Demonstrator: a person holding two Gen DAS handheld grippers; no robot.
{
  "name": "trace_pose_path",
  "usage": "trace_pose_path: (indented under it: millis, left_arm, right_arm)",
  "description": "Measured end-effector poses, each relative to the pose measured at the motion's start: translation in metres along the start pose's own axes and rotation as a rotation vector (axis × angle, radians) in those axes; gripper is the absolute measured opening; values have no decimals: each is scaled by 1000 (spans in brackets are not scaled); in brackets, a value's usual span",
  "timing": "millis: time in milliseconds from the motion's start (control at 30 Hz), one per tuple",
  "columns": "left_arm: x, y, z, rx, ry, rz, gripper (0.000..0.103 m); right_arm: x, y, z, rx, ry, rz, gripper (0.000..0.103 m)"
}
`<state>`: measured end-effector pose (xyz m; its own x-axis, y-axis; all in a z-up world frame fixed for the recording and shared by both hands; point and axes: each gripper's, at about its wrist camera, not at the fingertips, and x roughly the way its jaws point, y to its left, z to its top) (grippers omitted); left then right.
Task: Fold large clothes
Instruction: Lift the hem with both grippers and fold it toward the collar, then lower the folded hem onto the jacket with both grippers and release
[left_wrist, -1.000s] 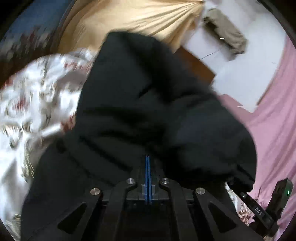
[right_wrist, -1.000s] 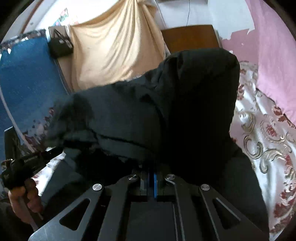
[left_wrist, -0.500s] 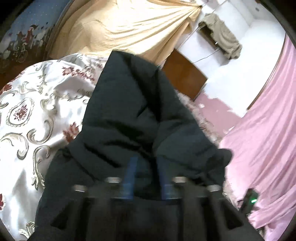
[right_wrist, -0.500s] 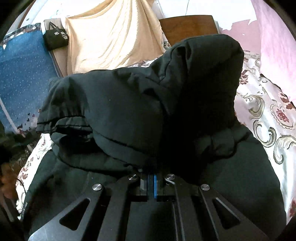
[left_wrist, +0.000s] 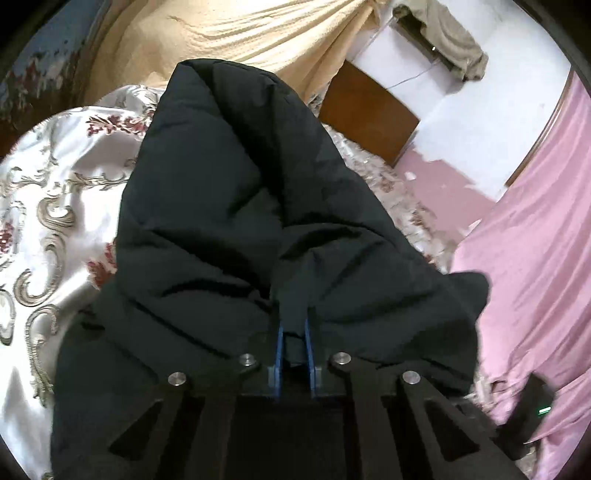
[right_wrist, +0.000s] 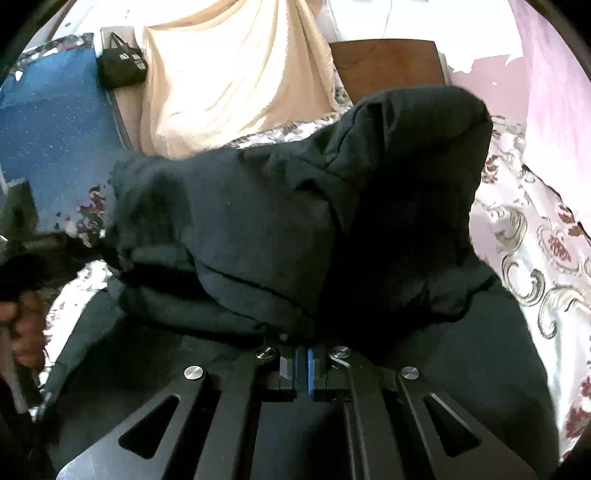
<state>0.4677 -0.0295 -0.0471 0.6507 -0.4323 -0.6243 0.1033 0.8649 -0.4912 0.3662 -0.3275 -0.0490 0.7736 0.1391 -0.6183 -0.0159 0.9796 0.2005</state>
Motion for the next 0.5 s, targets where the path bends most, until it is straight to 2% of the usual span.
trace_pose_path:
  millis: [167, 300, 400, 500]
  left_arm:
    - [-2, 1, -12, 39, -2, 8, 10]
    - [-4, -1, -15, 65, -8, 27, 10]
    - [-4, -4, -14, 85, -8, 46, 10]
    - [-3, -8, -9, 120, -11, 75, 10]
  right_arm:
    - [-47, -5, 12, 22, -25, 20, 7]
    - [-81, 6, 38, -20, -115, 16, 7]
    - [-66, 28, 80, -90, -132, 24, 7]
    - [-12, 47, 107, -161, -47, 1, 7]
